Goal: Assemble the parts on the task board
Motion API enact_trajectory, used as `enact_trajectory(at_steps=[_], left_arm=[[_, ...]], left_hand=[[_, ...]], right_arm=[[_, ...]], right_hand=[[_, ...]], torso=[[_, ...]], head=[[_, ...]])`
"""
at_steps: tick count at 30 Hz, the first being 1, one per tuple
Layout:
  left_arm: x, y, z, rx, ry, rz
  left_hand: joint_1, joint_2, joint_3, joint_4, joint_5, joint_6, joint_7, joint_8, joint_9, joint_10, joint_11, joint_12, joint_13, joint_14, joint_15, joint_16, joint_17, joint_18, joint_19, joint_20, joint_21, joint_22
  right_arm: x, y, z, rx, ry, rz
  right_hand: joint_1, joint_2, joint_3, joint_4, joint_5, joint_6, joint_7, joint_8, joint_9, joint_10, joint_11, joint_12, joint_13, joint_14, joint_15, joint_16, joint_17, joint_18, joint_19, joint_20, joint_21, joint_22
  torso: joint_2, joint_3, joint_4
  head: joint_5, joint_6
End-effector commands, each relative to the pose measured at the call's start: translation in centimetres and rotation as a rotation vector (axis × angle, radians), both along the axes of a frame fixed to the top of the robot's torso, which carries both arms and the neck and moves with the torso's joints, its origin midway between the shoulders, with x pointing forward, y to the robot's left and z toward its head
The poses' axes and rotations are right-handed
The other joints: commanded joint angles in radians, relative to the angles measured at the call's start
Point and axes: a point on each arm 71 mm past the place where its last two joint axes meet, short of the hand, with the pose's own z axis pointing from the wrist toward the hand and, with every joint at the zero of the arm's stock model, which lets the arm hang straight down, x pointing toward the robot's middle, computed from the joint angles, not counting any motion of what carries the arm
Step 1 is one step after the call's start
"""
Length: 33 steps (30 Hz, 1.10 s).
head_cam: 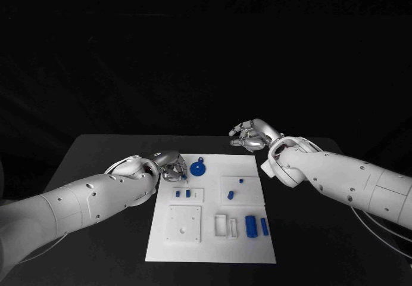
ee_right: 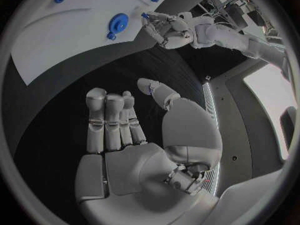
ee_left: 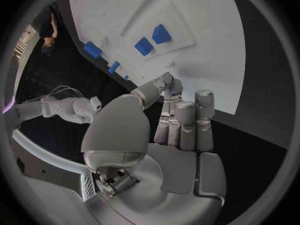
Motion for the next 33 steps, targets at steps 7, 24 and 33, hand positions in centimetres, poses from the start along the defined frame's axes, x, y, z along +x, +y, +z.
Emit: enact_trajectory(at_steps=[7, 24, 33], left_arm=[[0.01, -0.14, -0.41, 0.023, 0.034, -0.009], [-0.07, -0.36, -0.62, 0.03, 0.052, -0.016], [-0.13, -0.72, -0.87, 0.034, 0.064, -0.024]], left_hand=[[-0.003, 0.008, 0.007, 0.0, 0.005, 0.007, -0.003, 0.004, 0.001, 0.011, 0.007, -0.002, 0.0, -0.001, -0.005, 0.003, -0.002, 0.09, 0.001, -0.007, 0.005, 0.002], [-0.004, 0.009, 0.007, 0.0, 0.005, 0.008, -0.003, 0.004, 0.001, 0.013, 0.007, -0.002, 0.001, -0.001, -0.005, 0.003, -0.002, 0.089, 0.0, -0.008, 0.004, 0.002], [-0.004, 0.009, 0.007, 0.0, 0.005, 0.008, -0.003, 0.004, 0.001, 0.013, 0.007, -0.002, 0.001, -0.001, -0.005, 0.003, -0.002, 0.089, 0.0, -0.008, 0.004, 0.002]], right_arm=[[-0.05, 0.13, 0.04, -0.006, -0.007, 0.013], [-0.05, 0.15, 0.04, -0.006, -0.007, 0.014], [-0.04, 0.2, 0.03, -0.006, -0.007, 0.014]], right_hand=[[-0.002, -0.005, 0.0, 0.007, 0.007, 0.0, 0.006, 0.005, -0.001, 0.007, -0.002, -0.002, -0.002, 0.004, -0.003, -0.002, 0.001, 0.1, 0.004, 0.003, 0.0, 0.019], [-0.002, -0.005, 0.0, 0.007, 0.007, 0.0, 0.006, 0.005, -0.001, 0.007, -0.002, -0.002, -0.003, 0.004, -0.003, -0.002, 0.001, 0.1, 0.004, 0.003, 0.0, 0.019], [-0.002, -0.005, 0.0, 0.007, 0.007, 0.0, 0.006, 0.005, -0.001, 0.007, -0.002, -0.002, -0.003, 0.004, -0.003, -0.002, 0.001, 0.1, 0.004, 0.003, 0.0, 0.019]], torso=[[0.0, 0.0019, -0.0019], [0.0, 0.0027, -0.0019], [0.0, 0.0021, -0.0029]], head=[[0.002, -0.003], [0.003, -0.004], [0.003, -0.005]])
